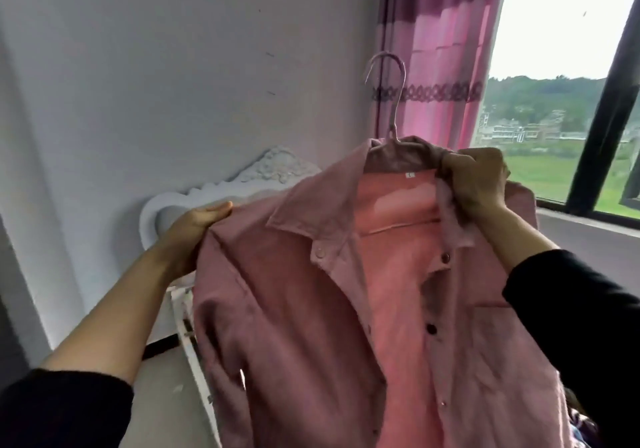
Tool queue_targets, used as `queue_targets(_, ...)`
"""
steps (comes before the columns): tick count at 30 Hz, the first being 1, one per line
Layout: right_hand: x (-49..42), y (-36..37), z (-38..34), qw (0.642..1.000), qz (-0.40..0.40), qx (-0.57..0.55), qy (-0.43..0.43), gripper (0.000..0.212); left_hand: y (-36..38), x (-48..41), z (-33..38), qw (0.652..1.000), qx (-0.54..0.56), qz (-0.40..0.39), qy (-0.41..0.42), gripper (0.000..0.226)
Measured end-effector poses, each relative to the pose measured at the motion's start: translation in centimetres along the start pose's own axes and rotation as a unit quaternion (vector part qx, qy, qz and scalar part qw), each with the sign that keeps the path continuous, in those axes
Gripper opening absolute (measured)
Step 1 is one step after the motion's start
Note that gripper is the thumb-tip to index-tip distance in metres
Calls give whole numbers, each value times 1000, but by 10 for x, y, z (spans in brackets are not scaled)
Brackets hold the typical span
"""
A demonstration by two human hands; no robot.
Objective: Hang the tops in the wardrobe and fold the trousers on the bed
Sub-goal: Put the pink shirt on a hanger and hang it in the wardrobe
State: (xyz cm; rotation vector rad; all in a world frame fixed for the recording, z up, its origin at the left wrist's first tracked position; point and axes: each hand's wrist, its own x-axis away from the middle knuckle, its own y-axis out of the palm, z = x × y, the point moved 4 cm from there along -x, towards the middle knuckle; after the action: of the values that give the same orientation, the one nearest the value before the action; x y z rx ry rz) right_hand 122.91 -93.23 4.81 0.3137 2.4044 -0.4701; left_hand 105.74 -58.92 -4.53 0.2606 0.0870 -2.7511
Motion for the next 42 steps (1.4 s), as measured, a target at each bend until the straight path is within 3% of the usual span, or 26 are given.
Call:
queue_targets(4,26,67,-43,997,-65,-43,28,25,-68,22,-3,973,-222,49,-38,17)
queue_targets(7,51,121,-80,993,-108,-39,22,31,-116,35,25,983,-132,128,-7,32)
queue_targets(10,86,175,-128,987,-150,-53,10,25,-145,52,53,977,-191,88,30,43)
queue_targets(12,109,210,-162,980,-184,-76,-6,33,-167,59,61,942,-316,88,74,32)
queue_targets(14,132,245,-191,973,-207,-99,-28,28,-198,65,63,888,-417,162,111,35)
queue_targets(17,173,298,-219,975,-176,-93,-102,26,-252,83,64,855,-413,278,149,43)
queue_targets(19,213,324,-233,973,-142,-81,-160,46,-282,98,65,841,-412,308,166,42)
queue_targets(21,249,354,-242,968,-165,-73,-176,60,-310,111,64,823,-427,331,175,40)
queue_targets(22,261,370,-246,963,-192,-89,-166,59,-324,117,63,813,-438,342,171,38)
queue_targets(25,284,404,-272,946,-265,-151,-113,26,-369,136,57,780,-468,384,157,36)
queue_targets(28,311,434,-310,918,-296,-139,-225,18,-415,157,52,748,-488,427,143,40)
queue_targets(31,337,464,-337,849,-379,-110,-352,22,-457,170,47,735,-501,443,110,41)
queue_targets(33,338,488,-356,841,-396,-135,-343,25,-489,175,42,736,-503,443,96,41)
queue_targets(36,328,523,-398,860,-342,-226,-302,22,-535,175,39,737,-497,450,84,41)
queue_targets(39,336,571,-456,807,-394,-211,-386,21,-579,165,40,740,-492,449,95,47)
queue_targets(42,341,620,-507,761,-493,-199,-371,19,-629,150,37,761,-466,440,100,46)
